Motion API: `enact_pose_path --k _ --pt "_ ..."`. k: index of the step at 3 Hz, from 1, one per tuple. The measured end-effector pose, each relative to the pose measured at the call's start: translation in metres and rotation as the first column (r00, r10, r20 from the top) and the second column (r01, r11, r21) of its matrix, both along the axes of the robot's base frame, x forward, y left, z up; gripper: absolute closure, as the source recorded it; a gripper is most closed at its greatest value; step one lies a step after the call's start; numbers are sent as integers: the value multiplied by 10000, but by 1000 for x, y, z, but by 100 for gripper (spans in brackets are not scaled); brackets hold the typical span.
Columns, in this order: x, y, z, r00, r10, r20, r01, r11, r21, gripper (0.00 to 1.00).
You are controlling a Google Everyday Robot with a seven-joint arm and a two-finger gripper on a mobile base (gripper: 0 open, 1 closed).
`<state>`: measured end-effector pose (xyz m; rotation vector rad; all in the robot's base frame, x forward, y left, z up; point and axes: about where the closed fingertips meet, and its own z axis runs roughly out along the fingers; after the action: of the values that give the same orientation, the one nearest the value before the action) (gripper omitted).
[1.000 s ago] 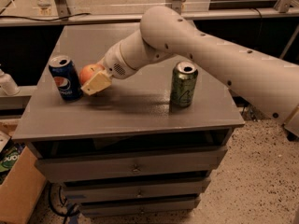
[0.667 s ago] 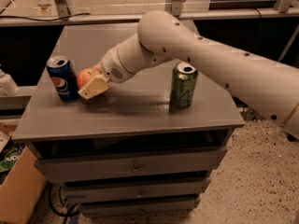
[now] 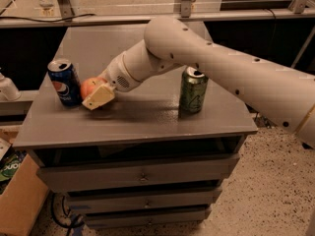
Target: Move apple near pepsi can
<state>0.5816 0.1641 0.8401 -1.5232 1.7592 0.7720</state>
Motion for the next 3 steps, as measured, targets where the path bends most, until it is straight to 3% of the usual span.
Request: enact_pose_path --k 3 --pt "0 1 -5 9999 128 -90 -129 9999 -81 11"
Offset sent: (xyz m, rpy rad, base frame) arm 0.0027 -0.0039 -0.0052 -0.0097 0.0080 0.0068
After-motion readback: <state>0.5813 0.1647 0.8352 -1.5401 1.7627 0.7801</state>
